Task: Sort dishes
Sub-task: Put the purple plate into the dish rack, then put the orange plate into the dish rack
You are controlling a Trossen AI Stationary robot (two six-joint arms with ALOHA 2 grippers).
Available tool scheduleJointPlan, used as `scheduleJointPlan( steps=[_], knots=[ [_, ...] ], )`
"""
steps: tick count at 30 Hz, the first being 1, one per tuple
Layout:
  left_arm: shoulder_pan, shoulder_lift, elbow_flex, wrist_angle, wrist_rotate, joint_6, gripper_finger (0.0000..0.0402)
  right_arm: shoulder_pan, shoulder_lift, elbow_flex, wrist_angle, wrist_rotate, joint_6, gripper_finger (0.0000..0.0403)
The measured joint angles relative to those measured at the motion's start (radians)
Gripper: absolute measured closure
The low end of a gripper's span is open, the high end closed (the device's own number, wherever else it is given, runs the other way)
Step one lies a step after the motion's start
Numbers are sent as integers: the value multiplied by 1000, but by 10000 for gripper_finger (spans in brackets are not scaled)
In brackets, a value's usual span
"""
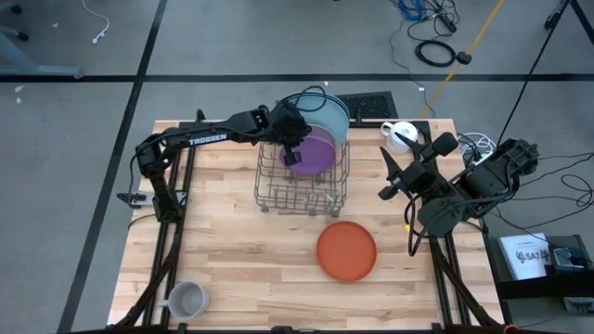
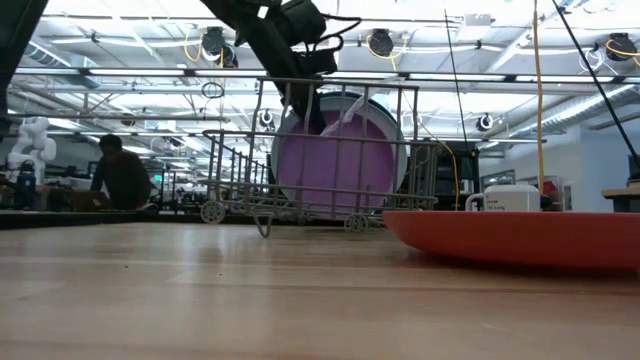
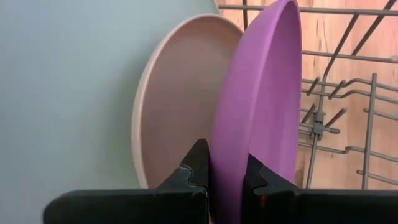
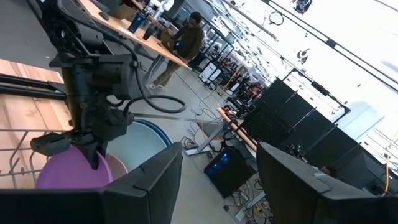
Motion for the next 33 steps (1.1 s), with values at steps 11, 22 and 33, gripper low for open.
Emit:
scheduleJointPlan(
  steps=[11,22,33],
  knots=[
    [0,13,0,-5,-26,-16,333,1,0,0,0,-3,0,204],
    [-3,12,0,4,-63,-57,275,1,0,0,0,-22,0,204],
    [-30,6,94,-33,-86,-56,179,1,0,0,0,-29,3,204]
  ],
)
